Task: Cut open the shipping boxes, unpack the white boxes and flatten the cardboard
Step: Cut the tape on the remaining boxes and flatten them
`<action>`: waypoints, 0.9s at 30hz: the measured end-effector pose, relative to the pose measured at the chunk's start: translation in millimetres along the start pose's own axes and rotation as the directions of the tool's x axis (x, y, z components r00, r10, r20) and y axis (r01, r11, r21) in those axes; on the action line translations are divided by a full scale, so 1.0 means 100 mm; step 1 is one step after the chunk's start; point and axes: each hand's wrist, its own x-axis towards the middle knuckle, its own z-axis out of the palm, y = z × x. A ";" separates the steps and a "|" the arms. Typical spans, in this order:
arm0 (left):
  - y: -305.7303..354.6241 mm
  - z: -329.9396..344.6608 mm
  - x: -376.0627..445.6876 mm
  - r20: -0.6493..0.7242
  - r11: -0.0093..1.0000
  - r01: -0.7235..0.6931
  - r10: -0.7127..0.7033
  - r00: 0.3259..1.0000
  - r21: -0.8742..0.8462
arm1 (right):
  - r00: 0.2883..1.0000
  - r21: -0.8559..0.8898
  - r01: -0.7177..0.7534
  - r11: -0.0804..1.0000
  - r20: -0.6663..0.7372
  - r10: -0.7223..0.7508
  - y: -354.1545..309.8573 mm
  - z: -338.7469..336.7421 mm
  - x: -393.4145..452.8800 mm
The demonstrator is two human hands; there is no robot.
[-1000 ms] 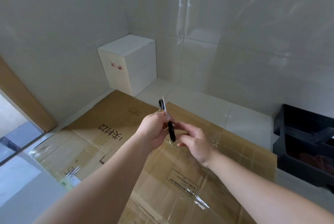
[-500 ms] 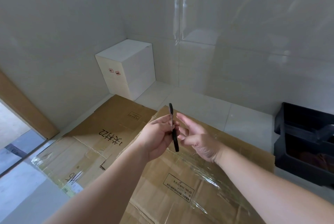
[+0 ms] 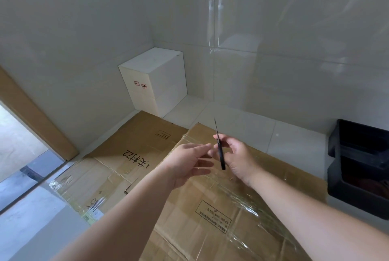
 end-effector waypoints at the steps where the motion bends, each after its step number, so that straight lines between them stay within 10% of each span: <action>1: -0.03 -0.08 0.02 -0.146 0.970 -0.014 0.051 0.988 0.244 | 0.999 -0.024 -0.031 0.999 -0.019 0.030 0.02 -0.02 0.01; 4: -0.19 -0.39 0.10 -0.308 0.556 0.076 0.337 0.890 0.828 | 0.995 -0.143 -0.096 0.985 -0.040 0.091 0.06 -0.05 0.01; 8: -0.39 -0.61 0.26 -0.045 0.096 0.008 0.389 0.920 0.995 | 0.992 -0.449 -0.100 0.888 -0.119 0.051 0.06 0.00 -0.02; 12: -0.30 -0.66 0.37 -0.235 0.253 0.168 0.263 0.936 0.953 | 0.984 -0.790 -0.178 0.587 -0.154 0.091 0.00 -0.05 -0.09; 16: -0.19 -0.60 0.44 -0.251 0.173 0.210 0.270 0.930 0.962 | 0.939 -0.868 -0.331 0.369 -0.264 0.220 0.08 -0.17 -0.27; 21: -0.06 -0.41 0.54 -0.348 0.115 0.332 0.171 0.922 0.936 | 0.859 -0.826 -0.493 0.273 -0.411 0.305 0.08 -0.41 -0.47; 27: -0.10 -0.43 0.70 -0.274 0.299 0.206 0.204 0.940 0.932 | 0.747 -0.781 -0.612 0.123 -0.520 0.414 0.03 -0.66 -0.72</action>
